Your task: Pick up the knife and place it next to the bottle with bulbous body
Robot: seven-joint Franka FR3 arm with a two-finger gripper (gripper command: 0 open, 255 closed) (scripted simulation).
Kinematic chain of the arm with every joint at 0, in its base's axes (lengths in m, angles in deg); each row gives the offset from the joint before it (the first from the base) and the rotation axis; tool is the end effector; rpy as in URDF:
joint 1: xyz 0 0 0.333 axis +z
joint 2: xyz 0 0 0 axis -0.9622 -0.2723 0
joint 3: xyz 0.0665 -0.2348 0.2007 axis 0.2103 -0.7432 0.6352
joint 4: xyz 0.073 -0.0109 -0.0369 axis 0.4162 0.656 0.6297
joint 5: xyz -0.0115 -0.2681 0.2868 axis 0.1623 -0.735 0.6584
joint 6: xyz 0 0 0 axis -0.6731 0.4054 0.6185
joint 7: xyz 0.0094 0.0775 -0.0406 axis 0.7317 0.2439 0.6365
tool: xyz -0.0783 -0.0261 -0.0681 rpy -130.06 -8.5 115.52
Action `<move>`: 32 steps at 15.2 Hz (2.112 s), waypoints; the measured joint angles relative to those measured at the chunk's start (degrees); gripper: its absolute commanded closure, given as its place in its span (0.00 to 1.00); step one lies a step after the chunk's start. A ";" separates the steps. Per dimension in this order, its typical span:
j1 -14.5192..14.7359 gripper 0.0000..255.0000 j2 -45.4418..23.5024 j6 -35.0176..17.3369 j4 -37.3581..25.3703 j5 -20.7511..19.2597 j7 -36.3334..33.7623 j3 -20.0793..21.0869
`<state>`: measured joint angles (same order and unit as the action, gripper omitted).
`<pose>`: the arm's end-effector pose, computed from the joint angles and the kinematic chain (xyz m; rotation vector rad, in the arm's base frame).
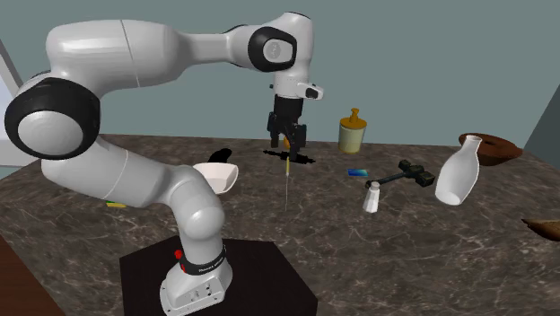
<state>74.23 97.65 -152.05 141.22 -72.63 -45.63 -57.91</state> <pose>0.2817 -0.0303 0.5653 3.0996 -0.0048 -0.2197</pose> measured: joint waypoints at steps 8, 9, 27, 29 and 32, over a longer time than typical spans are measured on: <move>5.61 0.00 -4.95 -13.61 6.32 -0.10 9.14 -0.94; 6.64 0.00 -6.07 -15.76 6.88 0.08 10.56 -0.91; 21.13 0.00 -27.44 -51.53 14.87 3.06 33.79 -0.98; 21.24 0.00 -28.80 -53.30 15.25 3.15 33.88 -1.00; 21.28 0.00 -30.17 -55.37 15.93 3.21 33.97 -1.07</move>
<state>95.50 67.47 -207.42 157.15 -69.42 -11.66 -58.98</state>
